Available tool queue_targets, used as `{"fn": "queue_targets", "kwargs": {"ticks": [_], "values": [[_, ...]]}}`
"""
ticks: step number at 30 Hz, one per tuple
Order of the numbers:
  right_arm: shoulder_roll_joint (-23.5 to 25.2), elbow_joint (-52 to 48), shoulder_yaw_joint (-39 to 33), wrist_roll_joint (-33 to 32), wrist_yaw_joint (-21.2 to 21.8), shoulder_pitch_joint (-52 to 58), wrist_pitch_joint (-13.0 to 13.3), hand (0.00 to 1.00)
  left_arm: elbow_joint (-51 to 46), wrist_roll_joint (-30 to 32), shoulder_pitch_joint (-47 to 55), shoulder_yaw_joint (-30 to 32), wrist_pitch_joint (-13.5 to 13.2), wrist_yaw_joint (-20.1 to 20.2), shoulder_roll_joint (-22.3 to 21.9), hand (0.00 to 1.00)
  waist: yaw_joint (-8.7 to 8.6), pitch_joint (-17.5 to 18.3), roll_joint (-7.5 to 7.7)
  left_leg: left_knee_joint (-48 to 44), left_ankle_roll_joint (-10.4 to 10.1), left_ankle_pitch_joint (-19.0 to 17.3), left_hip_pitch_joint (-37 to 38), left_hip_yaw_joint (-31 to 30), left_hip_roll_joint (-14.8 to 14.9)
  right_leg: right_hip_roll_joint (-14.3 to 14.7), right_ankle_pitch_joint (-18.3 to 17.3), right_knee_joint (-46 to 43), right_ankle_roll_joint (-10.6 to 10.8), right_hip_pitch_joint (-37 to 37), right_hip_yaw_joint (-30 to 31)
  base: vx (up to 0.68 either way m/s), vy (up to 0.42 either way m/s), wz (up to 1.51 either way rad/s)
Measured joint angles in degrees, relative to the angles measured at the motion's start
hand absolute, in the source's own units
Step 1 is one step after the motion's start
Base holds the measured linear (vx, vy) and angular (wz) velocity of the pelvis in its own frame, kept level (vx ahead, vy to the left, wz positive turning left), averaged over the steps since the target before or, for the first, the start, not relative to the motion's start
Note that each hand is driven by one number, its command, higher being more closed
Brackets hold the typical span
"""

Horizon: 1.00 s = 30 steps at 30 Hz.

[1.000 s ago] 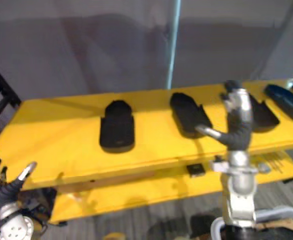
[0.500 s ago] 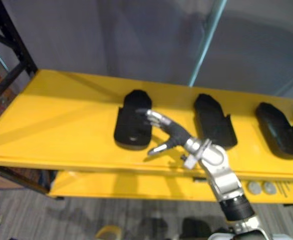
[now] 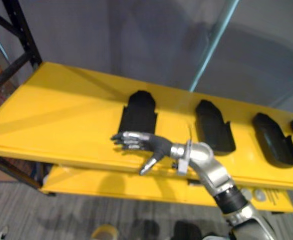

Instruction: Walk over and take plastic housings, then place them on the shelf

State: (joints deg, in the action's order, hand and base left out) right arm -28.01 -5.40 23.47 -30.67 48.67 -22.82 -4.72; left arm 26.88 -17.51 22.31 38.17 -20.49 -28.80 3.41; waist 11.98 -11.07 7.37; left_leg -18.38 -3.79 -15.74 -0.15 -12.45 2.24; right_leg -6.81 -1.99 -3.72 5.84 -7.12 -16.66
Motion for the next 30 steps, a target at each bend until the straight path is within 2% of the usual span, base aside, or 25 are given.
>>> {"fn": "queue_targets", "kwargs": {"ticks": [5,8,14,17,22,28,30], "values": [[-0.2,-0.3,1.1,1.2,0.1,0.0,-1.1,0.00,1.1,0.0,-0.5,0.0,0.0,0.5,0.0,0.00,0.12,-0.1,-0.13,0.0,0.0,-0.1,-0.1,0.0,0.0,0.0,0.0,0.1,0.0,0.0,0.0,0.00,0.000,0.00],[-0.2,-0.3,1.6,2.5,0.2,0.1,-2.9,0.00,1.7,-0.1,-1.1,0.0,0.0,0.4,0.0,0.00,0.12,-0.1,-0.13,0.0,0.0,-0.1,-0.2,0.0,0.0,0.0,-0.1,0.2,-0.1,0.1,0.0,0.00,0.000,0.00],[-0.3,2.7,3.6,6.3,-1.4,0.1,-2.2,0.00,2.7,-0.1,-1.9,-0.8,-0.1,0.4,0.6,0.00,0.40,-0.2,-0.23,-0.2,0.1,-0.1,-1.1,-0.1,0.0,0.2,-0.3,0.3,-0.5,1.0,0.2,0.00,0.000,0.00],[-0.3,6.5,4.5,7.1,-3.8,0.1,-0.3,0.00,3.5,0.0,-2.0,-1.1,-0.1,0.4,0.7,0.00,0.75,-0.5,-0.74,-0.2,0.1,-0.1,-1.1,-0.3,0.1,0.4,-0.5,0.3,-0.8,1.0,0.2,0.00,0.000,0.00],[-0.3,10.1,4.5,9.4,-7.1,0.1,1.5,0.00,3.7,-0.1,-2.0,-1.3,0.0,0.3,0.8,0.00,1.38,-0.9,-1.34,-0.1,0.1,-0.1,-1.3,-1.1,0.3,0.7,-0.7,0.3,-1.1,0.9,-0.2,0.00,-0.004,0.05],[0.1,15.2,2.8,14.6,-17.8,0.1,6.6,0.00,3.5,0.0,-2.0,-3.5,1.2,0.2,1.1,0.00,2.38,-1.0,-1.46,-0.1,0.0,0.1,-1.6,-1.3,0.4,0.9,-0.7,0.3,-1.1,1.0,-0.5,0.00,-0.001,0.02],[0.3,16.4,0.8,15.4,-20.5,0.1,7.5,0.00,3.5,0.0,-2.0,-3.6,1.9,0.1,1.1,0.00,2.68,-1.0,-1.46,-0.1,0.0,0.2,-1.6,-1.3,0.4,0.9,-0.7,0.3,-1.1,1.0,-0.5,0.00,0.000,0.00]]}}
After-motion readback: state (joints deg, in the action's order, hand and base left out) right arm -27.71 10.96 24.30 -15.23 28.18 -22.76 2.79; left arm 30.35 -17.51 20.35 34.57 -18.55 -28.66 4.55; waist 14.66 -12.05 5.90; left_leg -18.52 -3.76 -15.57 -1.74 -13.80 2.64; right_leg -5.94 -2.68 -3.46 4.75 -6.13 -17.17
